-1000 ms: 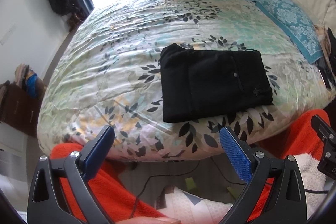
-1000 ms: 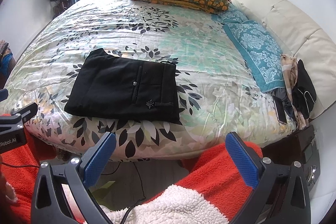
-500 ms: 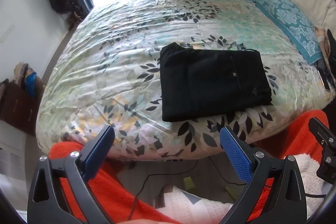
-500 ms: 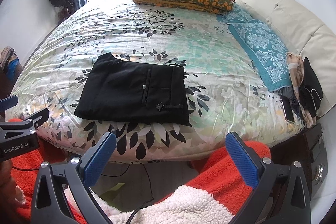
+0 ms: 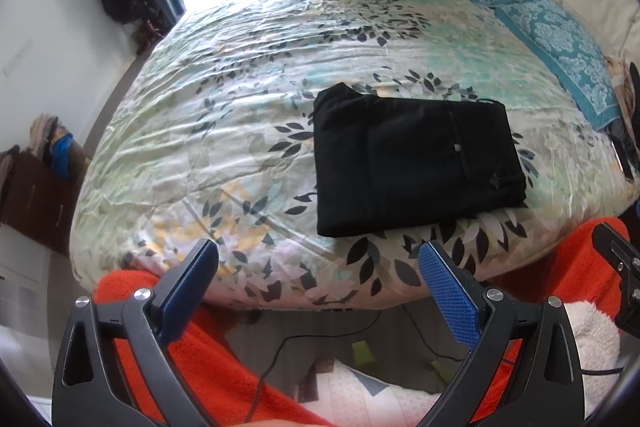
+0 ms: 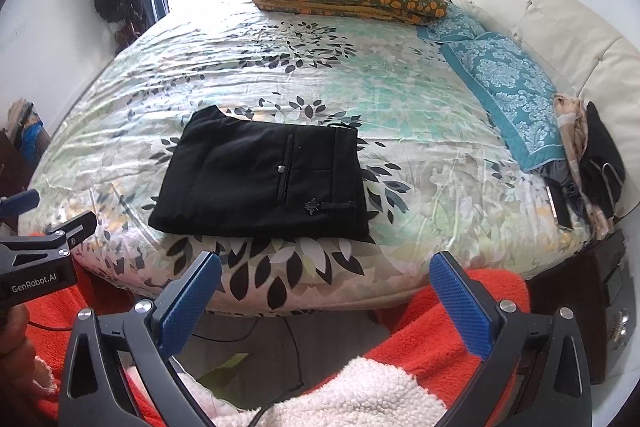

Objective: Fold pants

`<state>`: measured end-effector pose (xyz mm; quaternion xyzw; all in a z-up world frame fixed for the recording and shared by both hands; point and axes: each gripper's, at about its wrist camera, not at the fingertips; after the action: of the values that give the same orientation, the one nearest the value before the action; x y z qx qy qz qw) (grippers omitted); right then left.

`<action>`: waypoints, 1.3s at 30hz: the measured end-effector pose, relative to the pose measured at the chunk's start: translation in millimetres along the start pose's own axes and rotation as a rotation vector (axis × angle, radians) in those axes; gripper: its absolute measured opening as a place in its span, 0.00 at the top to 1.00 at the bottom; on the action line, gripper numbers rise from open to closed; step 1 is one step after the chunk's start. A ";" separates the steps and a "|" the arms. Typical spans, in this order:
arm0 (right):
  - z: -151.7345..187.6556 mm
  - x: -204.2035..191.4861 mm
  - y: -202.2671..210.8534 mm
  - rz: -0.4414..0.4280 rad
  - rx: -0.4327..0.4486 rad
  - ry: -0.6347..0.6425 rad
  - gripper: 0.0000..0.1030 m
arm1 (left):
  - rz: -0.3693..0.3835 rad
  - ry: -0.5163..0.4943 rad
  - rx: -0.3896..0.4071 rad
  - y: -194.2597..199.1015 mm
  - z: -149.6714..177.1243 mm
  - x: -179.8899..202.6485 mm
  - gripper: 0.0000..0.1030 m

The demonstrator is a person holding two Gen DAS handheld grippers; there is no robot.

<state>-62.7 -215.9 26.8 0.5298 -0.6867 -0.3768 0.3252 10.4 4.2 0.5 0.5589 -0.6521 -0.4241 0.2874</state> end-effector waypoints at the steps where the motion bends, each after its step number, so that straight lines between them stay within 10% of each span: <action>1: -0.4 6.0 -9.2 -0.041 -0.016 -0.029 0.00 | 0.001 0.024 0.009 -8.7 -1.5 -6.2 0.02; 5: 7.8 36.5 -56.3 -0.351 0.043 -0.146 0.00 | 0.011 0.014 -0.044 -73.3 -4.0 -22.6 0.02; 12: -26.6 123.9 -191.5 -0.560 -0.065 -0.251 0.00 | 0.417 0.175 -0.206 -191.5 -39.6 -54.7 0.03; 22: -60.9 129.2 -326.9 -0.825 -0.382 -0.272 0.00 | 0.395 0.002 -0.275 -263.0 -77.2 -16.1 0.02; 31: -62.5 108.4 -338.2 -0.880 -0.407 -0.278 0.15 | 0.460 0.018 -0.388 -282.2 -80.7 -20.0 0.00; 32: -62.9 107.5 -337.0 -0.873 -0.407 -0.268 0.34 | 0.456 0.013 -0.390 -280.3 -81.6 -18.6 0.05; 33: -63.0 105.4 -335.4 -0.857 -0.405 -0.241 0.45 | 0.485 0.008 -0.379 -276.6 -82.5 -16.8 0.35; 36: -64.3 101.3 -321.4 -0.859 -0.361 -0.200 0.58 | 0.526 -0.006 -0.331 -258.5 -86.3 -11.7 0.80; 39: -66.1 92.5 -300.1 -0.830 -0.299 -0.157 0.63 | 0.523 0.011 -0.280 -239.2 -89.6 -15.3 0.87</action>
<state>117.0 -363.6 -194.3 0.6774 -0.3766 -0.6096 0.1661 205.7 -5.4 -164.6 0.3290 -0.7076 -0.4185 0.4647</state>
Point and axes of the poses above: each gripper's, at about its wrist camera, not at the fingertips, and y roughly against the way its jaws point, x to its right, z to its underside, and after that the axes turned 3 degrees about -x, right-handed
